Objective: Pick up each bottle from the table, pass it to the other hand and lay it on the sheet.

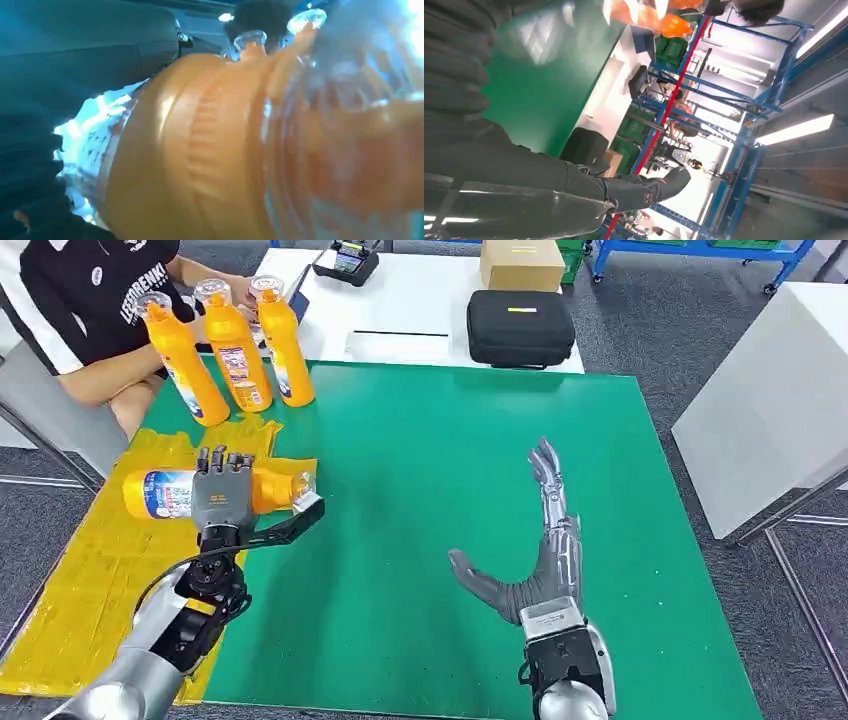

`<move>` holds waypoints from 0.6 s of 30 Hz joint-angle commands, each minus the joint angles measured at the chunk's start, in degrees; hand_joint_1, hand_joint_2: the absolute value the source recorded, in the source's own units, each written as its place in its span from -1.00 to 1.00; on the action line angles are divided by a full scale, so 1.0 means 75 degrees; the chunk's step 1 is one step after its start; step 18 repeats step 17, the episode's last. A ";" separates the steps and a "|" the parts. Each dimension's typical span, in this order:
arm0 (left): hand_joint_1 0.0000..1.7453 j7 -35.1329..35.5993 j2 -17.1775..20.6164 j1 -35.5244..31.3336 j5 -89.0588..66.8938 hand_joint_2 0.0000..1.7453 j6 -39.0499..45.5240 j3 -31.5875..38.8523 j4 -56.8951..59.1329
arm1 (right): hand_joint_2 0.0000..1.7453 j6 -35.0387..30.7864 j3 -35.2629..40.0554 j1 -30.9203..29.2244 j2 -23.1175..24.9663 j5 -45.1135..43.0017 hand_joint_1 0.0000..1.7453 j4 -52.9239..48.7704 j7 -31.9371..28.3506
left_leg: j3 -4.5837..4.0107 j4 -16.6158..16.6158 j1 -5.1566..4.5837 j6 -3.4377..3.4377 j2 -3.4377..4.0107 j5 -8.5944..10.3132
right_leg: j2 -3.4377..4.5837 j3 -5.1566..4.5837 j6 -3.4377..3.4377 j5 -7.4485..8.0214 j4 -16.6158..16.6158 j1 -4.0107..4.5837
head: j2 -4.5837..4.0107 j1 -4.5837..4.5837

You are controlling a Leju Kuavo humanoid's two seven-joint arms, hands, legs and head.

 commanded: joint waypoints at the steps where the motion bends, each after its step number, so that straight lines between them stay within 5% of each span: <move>1: -1.00 -0.0701 -0.0320 -0.0265 0.0212 1.00 0.0307 0.1022 0.0683 | 1.00 0.0131 0.0031 -0.0335 -0.0047 -0.0103 -1.00 0.0286 0.0080 | 0.0025 -0.0002 0.0005 -0.0013 0.0012 -0.0012 | 0.0003 0.0024 -0.0012 -0.0007 -0.0005 0.0006 | 0.0000 0.0003; 18: -1.00 -0.1297 -0.0587 0.0083 0.0261 1.00 0.0535 0.2310 -0.0078 | 1.00 0.0272 -0.0064 -0.0334 0.0074 -0.0060 -1.00 0.0274 0.0085 | 0.0034 0.0004 0.0008 -0.0018 0.0015 -0.0020 | 0.0002 0.0034 -0.0018 -0.0014 0.0000 0.0010 | 0.0000 0.0003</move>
